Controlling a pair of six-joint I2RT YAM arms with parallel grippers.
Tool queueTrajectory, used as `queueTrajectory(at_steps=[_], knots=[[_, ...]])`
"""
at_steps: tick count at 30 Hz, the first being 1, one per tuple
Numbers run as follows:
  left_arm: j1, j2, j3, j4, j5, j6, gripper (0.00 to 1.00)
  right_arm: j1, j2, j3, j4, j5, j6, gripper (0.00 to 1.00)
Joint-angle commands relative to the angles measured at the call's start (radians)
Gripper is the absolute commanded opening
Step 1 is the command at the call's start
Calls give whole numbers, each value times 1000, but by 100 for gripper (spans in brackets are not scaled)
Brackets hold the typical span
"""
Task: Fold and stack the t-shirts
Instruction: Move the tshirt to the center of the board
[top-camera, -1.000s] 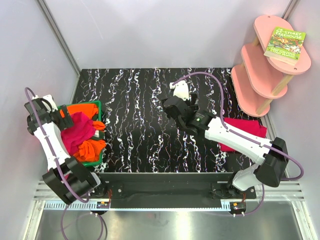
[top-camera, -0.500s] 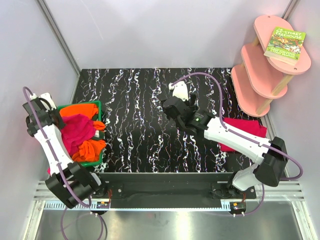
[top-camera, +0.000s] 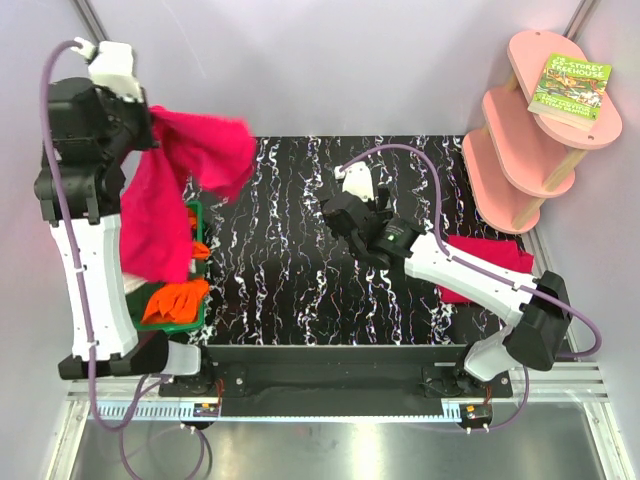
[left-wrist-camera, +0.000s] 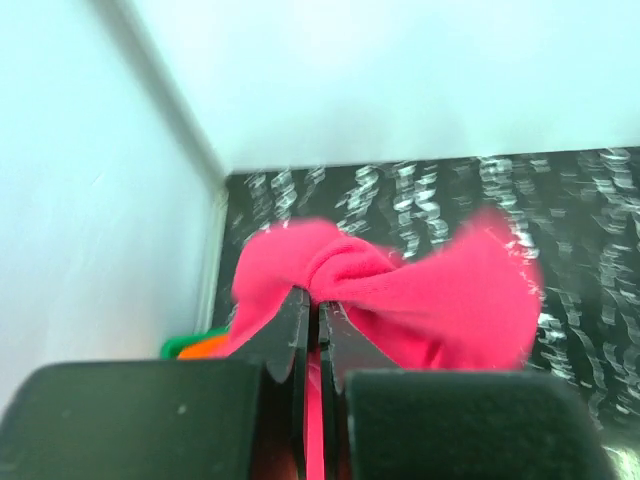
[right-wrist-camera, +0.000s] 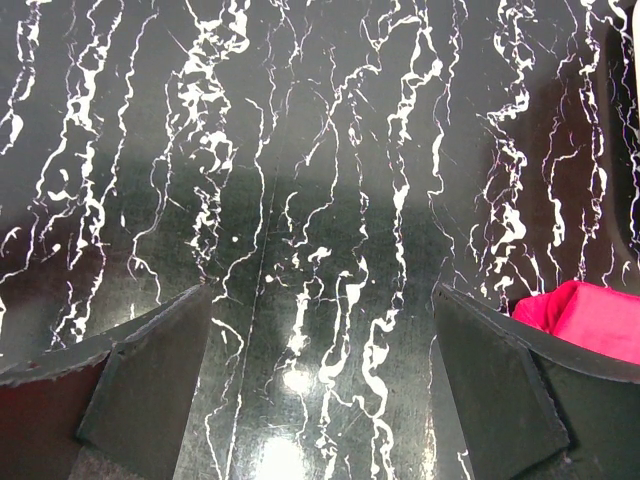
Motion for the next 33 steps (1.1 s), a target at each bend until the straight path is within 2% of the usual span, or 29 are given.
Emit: queueTrajectory(at_steps=[1,6,9,12,17,21,24,31,33], knots=[[-162,27,14,-66,-21,66,0,3,-31,41,10,-2,-15,100],[-410,42,-3,-67,-6,128,0,3,-65,12,7,9,9,100],[-500,73,21,-72,-10,140,0,3,-91,-14,2,3,35,100],[-534,114,26,-73,-62,155,0,3,-114,-30,-3,12,44,100],[-561,165,-23,-63,-33,157,0,3,-140,-38,-16,25,66,100],[-639,252,-16,-55,-15,146,0,4,-153,-41,-44,31,93,100],[-709,308,58,-54,-16,140,0,3,-168,-42,-68,40,109,100],[-854,496,334,-50,-33,143,0,3,-214,-48,-121,84,132,100],[-882,538,353,-38,-54,137,0,3,-222,-50,-131,91,138,100]])
